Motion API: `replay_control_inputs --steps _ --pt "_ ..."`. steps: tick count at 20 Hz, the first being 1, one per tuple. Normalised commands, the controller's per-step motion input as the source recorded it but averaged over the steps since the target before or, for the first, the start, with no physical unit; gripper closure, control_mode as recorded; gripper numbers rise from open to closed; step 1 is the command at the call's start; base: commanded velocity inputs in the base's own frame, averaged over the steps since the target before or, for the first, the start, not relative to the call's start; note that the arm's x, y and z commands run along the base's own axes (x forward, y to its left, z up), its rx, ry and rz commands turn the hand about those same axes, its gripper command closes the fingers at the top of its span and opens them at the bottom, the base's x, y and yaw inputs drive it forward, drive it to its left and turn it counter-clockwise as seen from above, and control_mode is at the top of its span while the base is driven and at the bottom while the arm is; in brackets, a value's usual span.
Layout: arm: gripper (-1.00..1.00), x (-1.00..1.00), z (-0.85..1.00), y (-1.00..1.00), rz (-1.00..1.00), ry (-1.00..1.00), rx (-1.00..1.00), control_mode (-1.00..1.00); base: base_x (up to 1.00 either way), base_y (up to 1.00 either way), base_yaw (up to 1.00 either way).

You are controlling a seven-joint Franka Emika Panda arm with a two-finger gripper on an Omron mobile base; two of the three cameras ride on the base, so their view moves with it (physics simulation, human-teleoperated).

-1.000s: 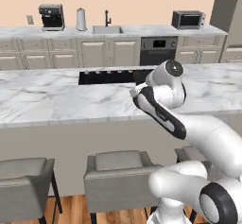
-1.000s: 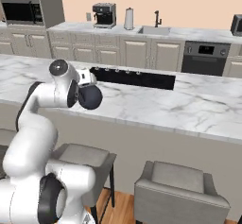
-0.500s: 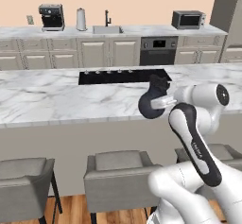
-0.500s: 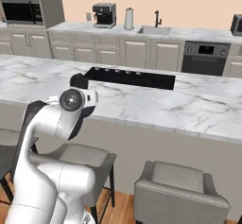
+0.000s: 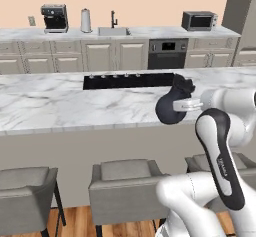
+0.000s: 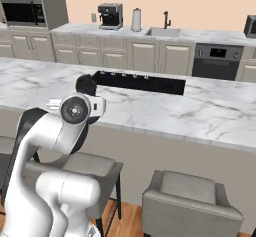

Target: Move the salami and steak from the top shelf to the second highest shelf to make space. Then, place the pitcher from the counter on the cleared top shelf.

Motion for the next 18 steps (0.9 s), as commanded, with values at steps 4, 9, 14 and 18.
replay_control_inputs --steps 4,9,14,18 --pt "1.0 0.05 0.04 0.17 0.0 0.05 0.0 -1.0 0.0 0.0 0.0" --pt "1.0 0.04 0.0 0.03 -0.03 0.02 0.0 -1.0 0.0 0.0 0.0" --pt "1.0 0.0 0.0 0.0 0.0 0.0 0.0 1.0 -0.48 -0.01 -0.38" --pt "1.0 0.0 0.0 0.0 0.0 0.0 0.0 1.0 -0.93 -0.14 -0.61"
